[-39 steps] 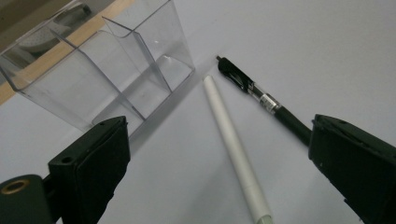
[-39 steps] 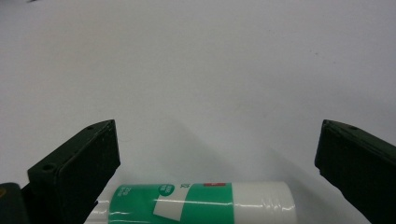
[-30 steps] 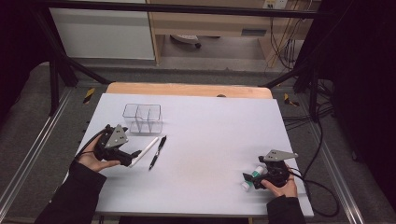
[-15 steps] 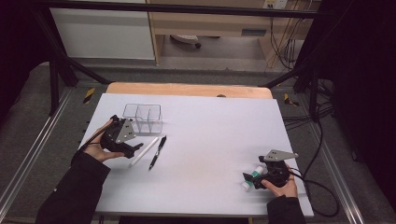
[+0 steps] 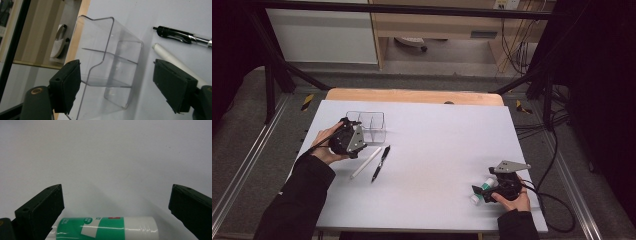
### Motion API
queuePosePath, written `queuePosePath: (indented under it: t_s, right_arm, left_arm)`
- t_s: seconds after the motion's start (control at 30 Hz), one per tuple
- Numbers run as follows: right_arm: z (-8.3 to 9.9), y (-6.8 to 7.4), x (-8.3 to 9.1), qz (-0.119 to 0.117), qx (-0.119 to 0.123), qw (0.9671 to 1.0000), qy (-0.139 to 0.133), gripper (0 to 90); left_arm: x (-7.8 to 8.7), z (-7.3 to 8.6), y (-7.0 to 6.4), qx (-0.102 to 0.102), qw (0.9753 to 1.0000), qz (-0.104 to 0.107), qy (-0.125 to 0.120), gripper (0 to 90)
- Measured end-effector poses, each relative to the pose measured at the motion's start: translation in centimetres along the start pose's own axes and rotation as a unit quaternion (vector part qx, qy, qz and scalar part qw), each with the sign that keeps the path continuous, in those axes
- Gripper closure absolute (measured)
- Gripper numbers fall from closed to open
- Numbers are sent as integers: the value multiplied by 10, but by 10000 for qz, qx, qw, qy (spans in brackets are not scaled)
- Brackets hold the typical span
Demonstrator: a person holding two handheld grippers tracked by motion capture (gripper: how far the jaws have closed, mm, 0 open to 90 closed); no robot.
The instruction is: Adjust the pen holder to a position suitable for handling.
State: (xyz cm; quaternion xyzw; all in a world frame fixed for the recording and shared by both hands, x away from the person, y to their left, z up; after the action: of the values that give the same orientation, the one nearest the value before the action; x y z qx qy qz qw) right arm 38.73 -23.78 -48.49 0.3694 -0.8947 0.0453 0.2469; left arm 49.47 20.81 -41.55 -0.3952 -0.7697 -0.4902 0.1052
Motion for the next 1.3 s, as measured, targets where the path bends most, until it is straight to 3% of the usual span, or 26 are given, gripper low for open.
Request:
queuePosePath:
  t_s: [0.1,0.27,0.3,0.33,0.4,0.6,1.0,1.3]
  right_arm:
    - [0,0,0,-6,-2,10000,7,5]
    - [0,0,0,-7,14,10000,17,5]
    - [0,0,0,-7,7,10000,17,5]
    - [0,0,0,-7,5,10000,19,5]
    - [0,0,0,-15,13,10000,12,5]
    - [1,0,-1,-25,21,10000,24,5]
    - [1,0,-1,-36,25,10000,33,5]
    - [1,0,-1,-44,24,10000,28,5]
  left_arm:
    - [-4,1,5,-325,9994,-18,112,281]
    - [-11,5,9,-580,9979,-50,283,338]
    - [-13,5,9,-746,9968,-27,270,348]
    - [-13,5,9,-746,9968,-27,270,359]
    - [-17,6,11,-954,9948,-5,357,376]
    - [-21,6,15,-1185,9922,18,398,439]
    - [-28,6,12,-1424,9879,180,589,599]
    - [-27,5,11,-1584,9847,239,689,614]
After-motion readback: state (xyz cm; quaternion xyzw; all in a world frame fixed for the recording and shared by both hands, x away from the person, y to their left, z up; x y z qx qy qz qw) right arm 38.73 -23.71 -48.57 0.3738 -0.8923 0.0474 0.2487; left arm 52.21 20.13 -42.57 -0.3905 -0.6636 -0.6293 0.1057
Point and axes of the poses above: each handheld gripper's, and its own axes: x roughly backward along the jaws, z roughly out of its underside, y roughly to its left, the point moved 6 cm from there along -x, roughly forward along the jaws, and after that the axes turned 10 degrees about -y, right-handed, at the moved point
